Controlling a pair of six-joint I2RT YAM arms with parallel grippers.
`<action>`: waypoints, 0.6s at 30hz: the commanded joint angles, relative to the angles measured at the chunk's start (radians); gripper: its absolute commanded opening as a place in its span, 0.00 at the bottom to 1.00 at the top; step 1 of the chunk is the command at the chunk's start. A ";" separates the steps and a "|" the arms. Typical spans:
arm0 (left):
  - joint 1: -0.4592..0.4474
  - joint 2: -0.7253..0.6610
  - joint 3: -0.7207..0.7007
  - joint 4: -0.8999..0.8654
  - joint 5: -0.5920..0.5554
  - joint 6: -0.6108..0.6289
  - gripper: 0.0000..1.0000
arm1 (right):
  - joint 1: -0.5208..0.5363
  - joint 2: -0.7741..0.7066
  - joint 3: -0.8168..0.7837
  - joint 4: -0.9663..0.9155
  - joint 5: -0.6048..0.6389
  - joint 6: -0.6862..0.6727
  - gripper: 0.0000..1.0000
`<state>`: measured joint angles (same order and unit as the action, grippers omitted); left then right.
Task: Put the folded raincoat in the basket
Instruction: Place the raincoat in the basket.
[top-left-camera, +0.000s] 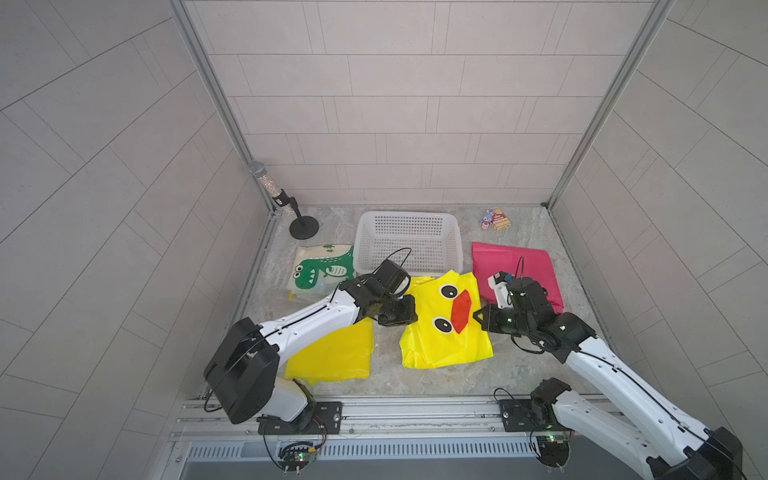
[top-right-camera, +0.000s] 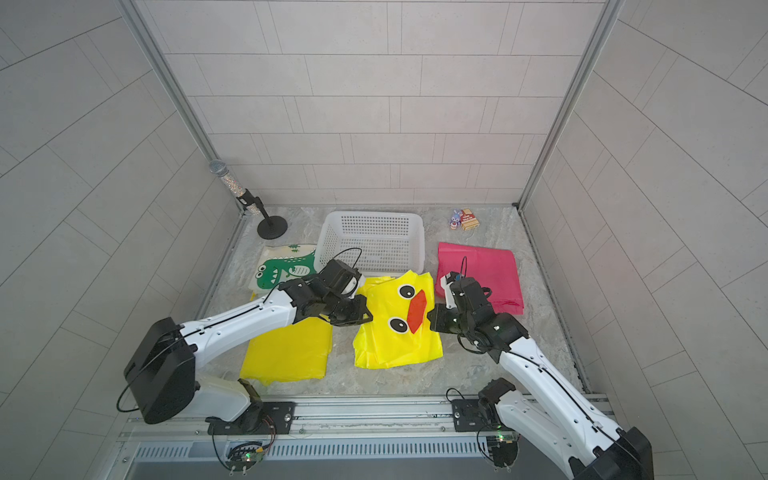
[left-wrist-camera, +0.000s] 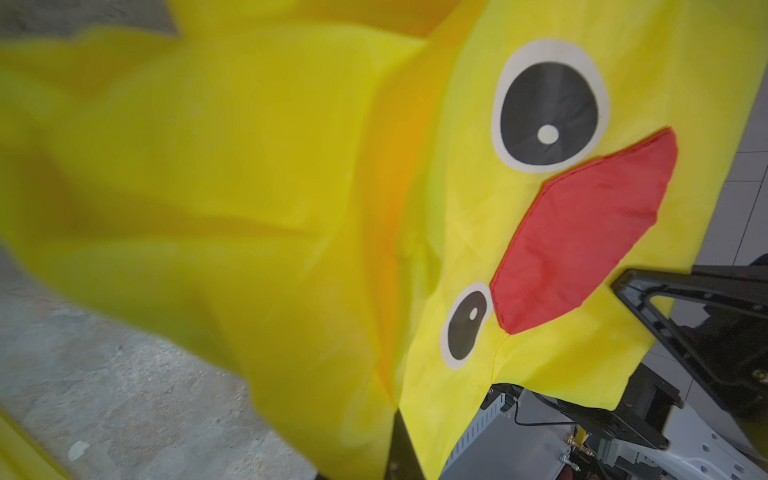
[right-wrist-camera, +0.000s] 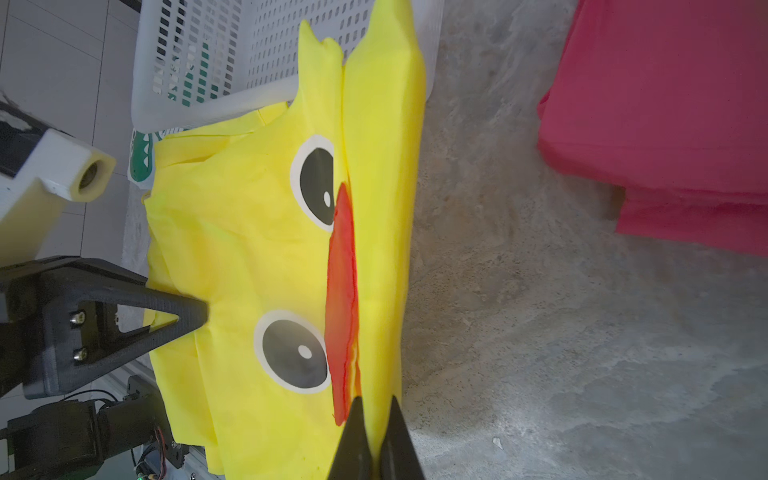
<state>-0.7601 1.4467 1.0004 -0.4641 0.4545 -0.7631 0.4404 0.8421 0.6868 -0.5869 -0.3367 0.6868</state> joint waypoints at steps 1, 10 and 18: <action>0.004 -0.044 0.065 -0.074 -0.028 0.033 0.00 | 0.007 0.009 0.061 -0.043 0.001 -0.017 0.00; 0.107 0.003 0.294 -0.251 0.020 0.155 0.00 | 0.007 0.137 0.246 -0.078 -0.029 -0.042 0.00; 0.208 0.098 0.495 -0.366 0.065 0.232 0.01 | -0.022 0.308 0.444 -0.086 -0.078 -0.080 0.00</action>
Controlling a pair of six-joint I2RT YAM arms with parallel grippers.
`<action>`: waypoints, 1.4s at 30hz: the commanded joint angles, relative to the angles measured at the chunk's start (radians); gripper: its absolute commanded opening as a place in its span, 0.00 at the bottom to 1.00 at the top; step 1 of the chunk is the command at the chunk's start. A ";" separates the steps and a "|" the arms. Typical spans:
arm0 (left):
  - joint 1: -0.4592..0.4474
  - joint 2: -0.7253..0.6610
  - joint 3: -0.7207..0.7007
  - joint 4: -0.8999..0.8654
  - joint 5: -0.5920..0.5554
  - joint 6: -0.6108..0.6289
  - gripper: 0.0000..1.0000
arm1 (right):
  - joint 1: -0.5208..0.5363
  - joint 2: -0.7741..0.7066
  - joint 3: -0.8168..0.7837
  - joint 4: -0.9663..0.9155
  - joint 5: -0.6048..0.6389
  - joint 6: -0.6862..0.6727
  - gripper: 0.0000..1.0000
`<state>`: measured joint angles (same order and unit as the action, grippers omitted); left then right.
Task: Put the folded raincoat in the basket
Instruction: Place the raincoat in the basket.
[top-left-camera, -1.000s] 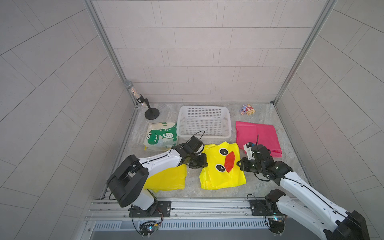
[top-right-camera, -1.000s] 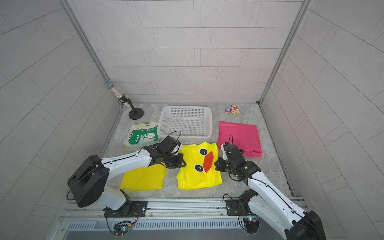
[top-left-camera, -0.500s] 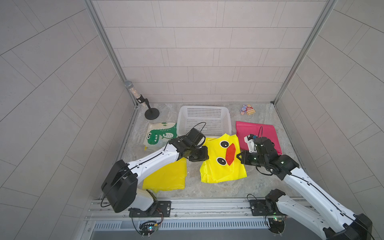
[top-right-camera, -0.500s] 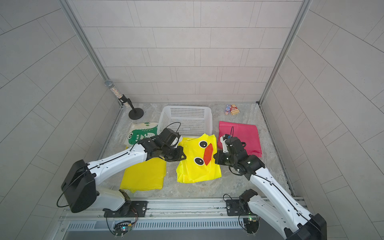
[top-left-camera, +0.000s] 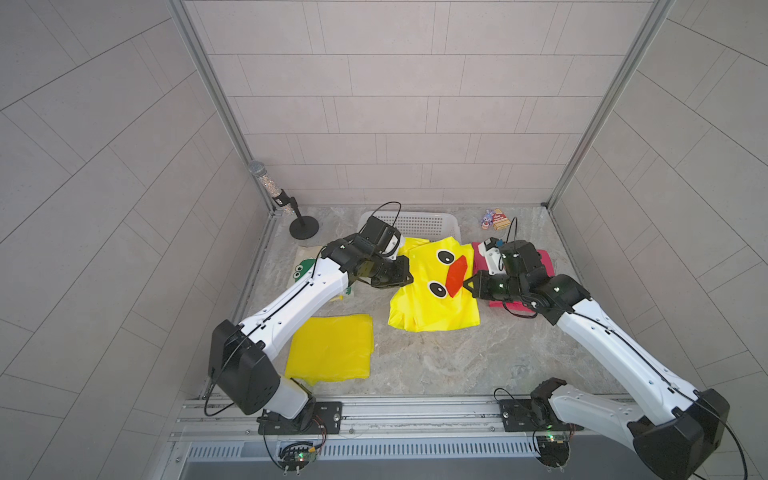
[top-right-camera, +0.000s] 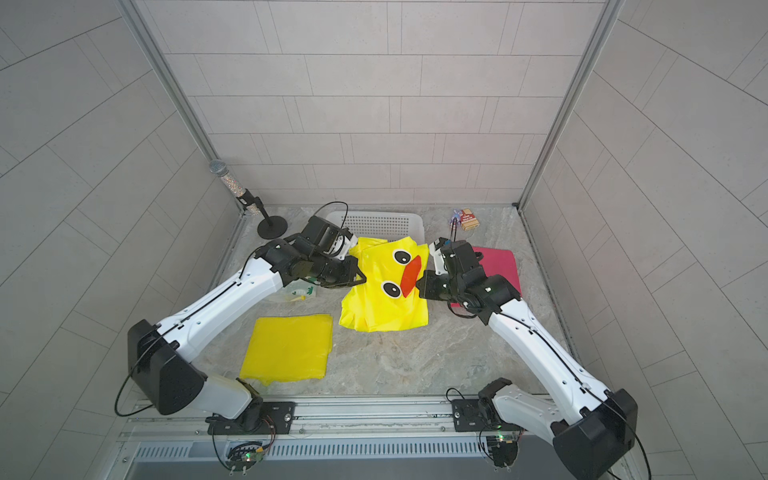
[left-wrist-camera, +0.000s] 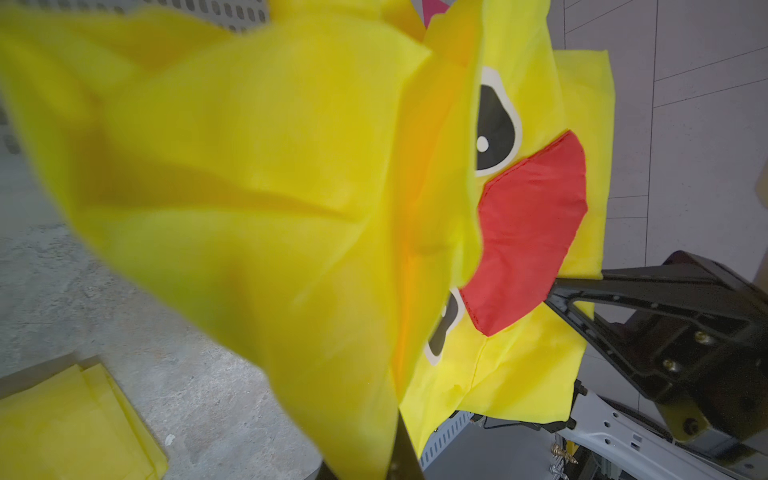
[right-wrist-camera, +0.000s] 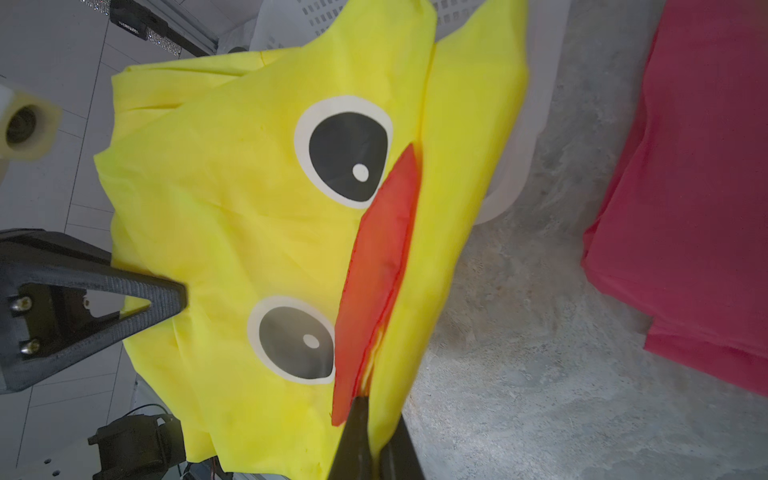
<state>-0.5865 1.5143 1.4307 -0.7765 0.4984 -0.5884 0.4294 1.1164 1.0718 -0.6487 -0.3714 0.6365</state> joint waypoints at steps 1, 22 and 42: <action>0.049 0.045 0.089 -0.065 0.027 0.065 0.01 | -0.021 0.054 0.083 -0.024 -0.055 -0.033 0.00; 0.306 0.680 0.917 -0.367 0.071 0.275 0.01 | -0.139 0.669 0.563 0.156 -0.222 -0.015 0.00; 0.363 0.906 1.020 -0.349 0.124 0.343 0.07 | -0.167 0.887 0.599 0.217 -0.226 -0.084 0.00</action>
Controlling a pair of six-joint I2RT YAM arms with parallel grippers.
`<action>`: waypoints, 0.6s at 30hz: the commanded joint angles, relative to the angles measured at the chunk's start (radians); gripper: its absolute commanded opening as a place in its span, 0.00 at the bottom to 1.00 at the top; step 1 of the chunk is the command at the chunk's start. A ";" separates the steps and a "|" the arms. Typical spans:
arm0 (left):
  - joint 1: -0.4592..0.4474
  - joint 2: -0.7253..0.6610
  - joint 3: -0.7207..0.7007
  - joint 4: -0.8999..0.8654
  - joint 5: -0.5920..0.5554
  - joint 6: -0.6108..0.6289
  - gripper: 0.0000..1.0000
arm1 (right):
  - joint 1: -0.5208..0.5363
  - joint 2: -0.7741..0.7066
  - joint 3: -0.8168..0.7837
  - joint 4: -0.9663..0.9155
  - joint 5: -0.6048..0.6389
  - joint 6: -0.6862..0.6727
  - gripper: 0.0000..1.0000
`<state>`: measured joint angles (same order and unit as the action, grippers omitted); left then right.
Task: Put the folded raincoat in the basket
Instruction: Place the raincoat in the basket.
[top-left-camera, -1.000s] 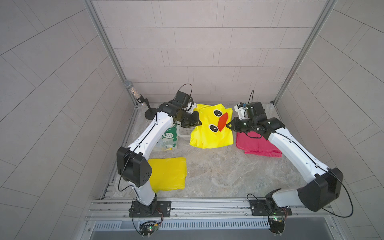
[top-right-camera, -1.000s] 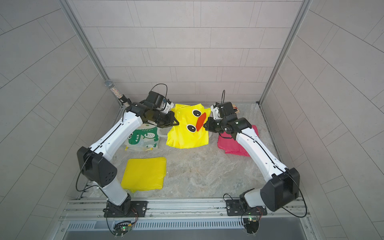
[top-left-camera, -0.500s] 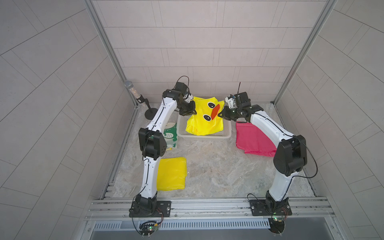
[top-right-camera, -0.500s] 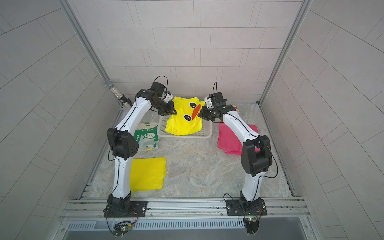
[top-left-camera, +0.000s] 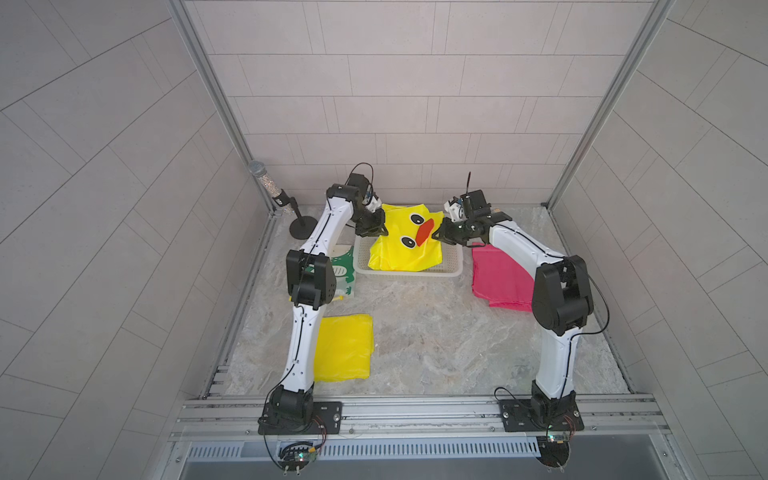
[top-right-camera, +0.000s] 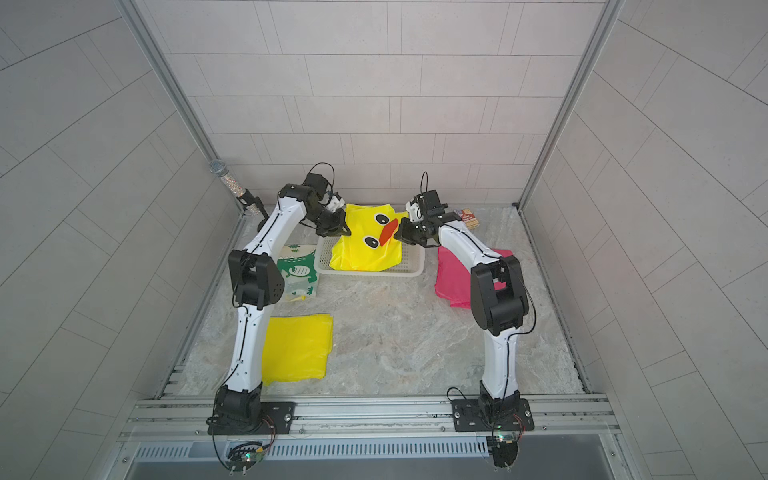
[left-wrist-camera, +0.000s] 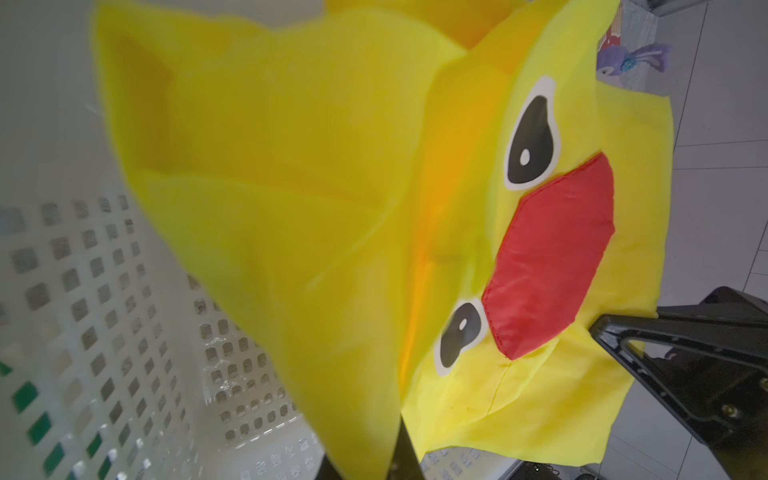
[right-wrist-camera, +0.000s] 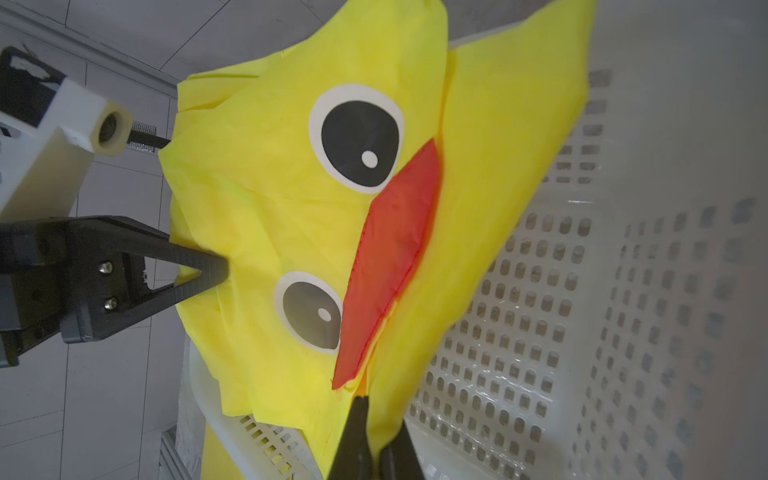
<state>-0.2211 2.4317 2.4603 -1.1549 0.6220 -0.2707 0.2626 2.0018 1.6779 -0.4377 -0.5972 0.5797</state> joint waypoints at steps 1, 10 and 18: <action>-0.001 -0.019 -0.031 0.040 -0.008 0.025 0.11 | 0.000 0.004 -0.007 0.006 -0.001 -0.032 0.00; -0.001 -0.145 -0.255 0.207 -0.073 0.024 0.87 | -0.008 0.034 0.006 0.008 -0.104 -0.039 0.56; -0.001 -0.199 -0.142 0.165 -0.070 0.009 1.00 | -0.014 -0.081 0.009 -0.014 -0.068 -0.040 0.71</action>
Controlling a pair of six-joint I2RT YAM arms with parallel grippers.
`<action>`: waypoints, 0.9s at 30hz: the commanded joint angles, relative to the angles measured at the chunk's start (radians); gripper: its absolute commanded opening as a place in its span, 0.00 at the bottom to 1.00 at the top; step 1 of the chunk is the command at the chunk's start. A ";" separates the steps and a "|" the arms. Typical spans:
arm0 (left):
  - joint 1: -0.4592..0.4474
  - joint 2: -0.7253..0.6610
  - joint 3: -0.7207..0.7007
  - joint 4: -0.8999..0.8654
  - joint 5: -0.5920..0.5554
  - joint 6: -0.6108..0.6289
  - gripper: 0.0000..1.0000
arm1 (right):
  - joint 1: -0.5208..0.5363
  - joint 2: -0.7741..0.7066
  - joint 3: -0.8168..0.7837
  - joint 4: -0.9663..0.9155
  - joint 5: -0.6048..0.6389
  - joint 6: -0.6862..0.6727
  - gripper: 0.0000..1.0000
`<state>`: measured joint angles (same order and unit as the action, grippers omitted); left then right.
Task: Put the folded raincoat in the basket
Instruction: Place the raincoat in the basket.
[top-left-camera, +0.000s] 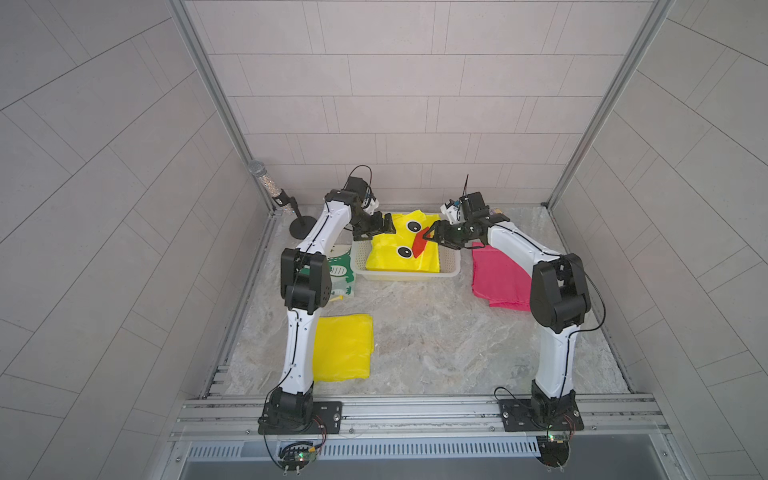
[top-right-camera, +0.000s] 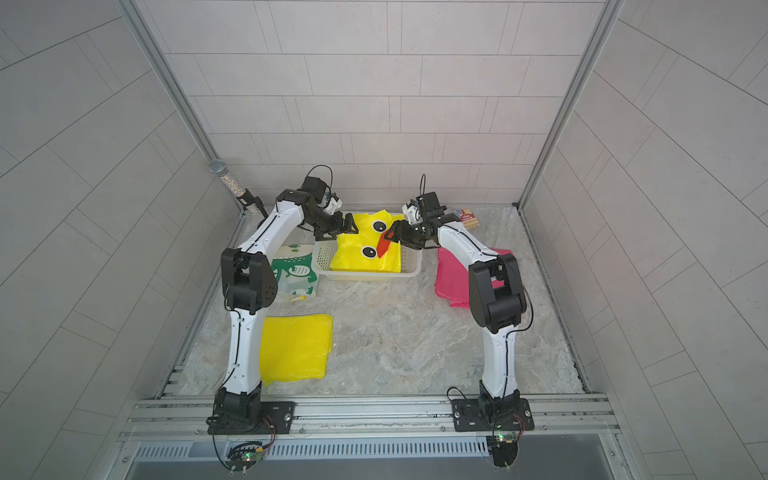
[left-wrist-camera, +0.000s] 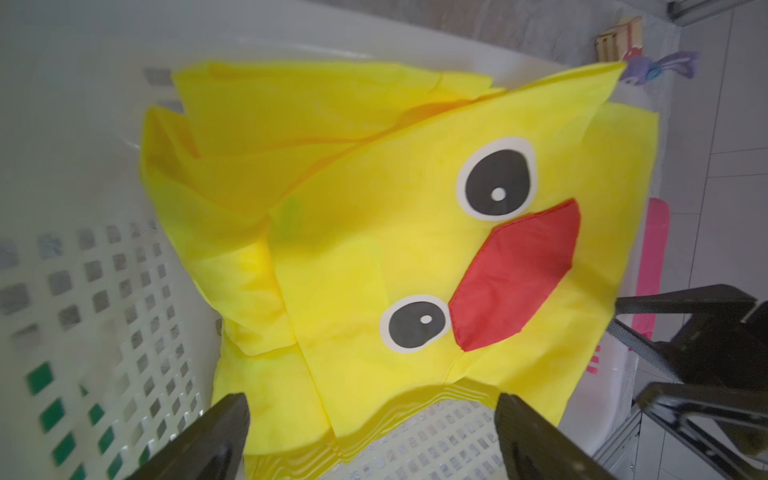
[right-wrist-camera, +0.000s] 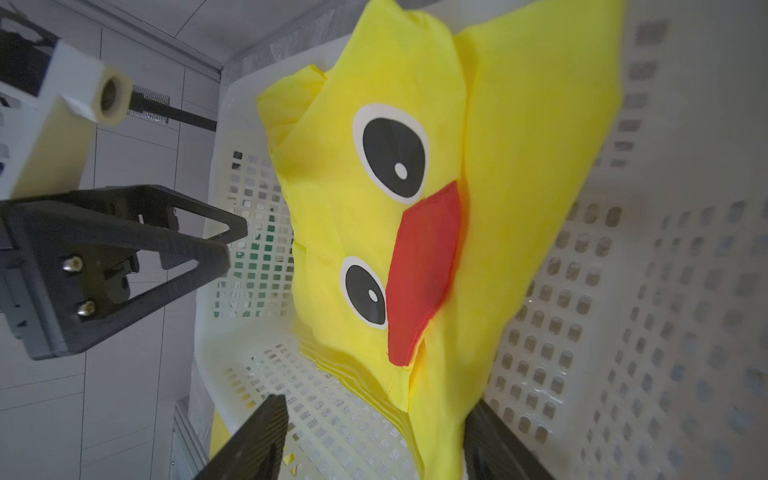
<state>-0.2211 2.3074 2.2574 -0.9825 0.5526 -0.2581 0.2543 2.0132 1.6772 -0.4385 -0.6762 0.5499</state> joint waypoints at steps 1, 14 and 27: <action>-0.001 -0.087 0.077 -0.011 0.005 -0.008 1.00 | -0.006 -0.112 0.009 -0.020 0.021 -0.010 0.71; -0.019 -0.223 -0.103 0.032 0.060 -0.036 1.00 | 0.022 -0.228 -0.025 -0.121 0.156 -0.069 0.60; -0.038 -0.276 -0.485 0.643 -0.018 -0.248 0.97 | 0.079 -0.009 0.098 -0.046 0.395 -0.046 0.59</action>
<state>-0.2684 1.9953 1.7443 -0.4923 0.5373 -0.4309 0.3374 1.9553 1.7512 -0.5095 -0.3466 0.4854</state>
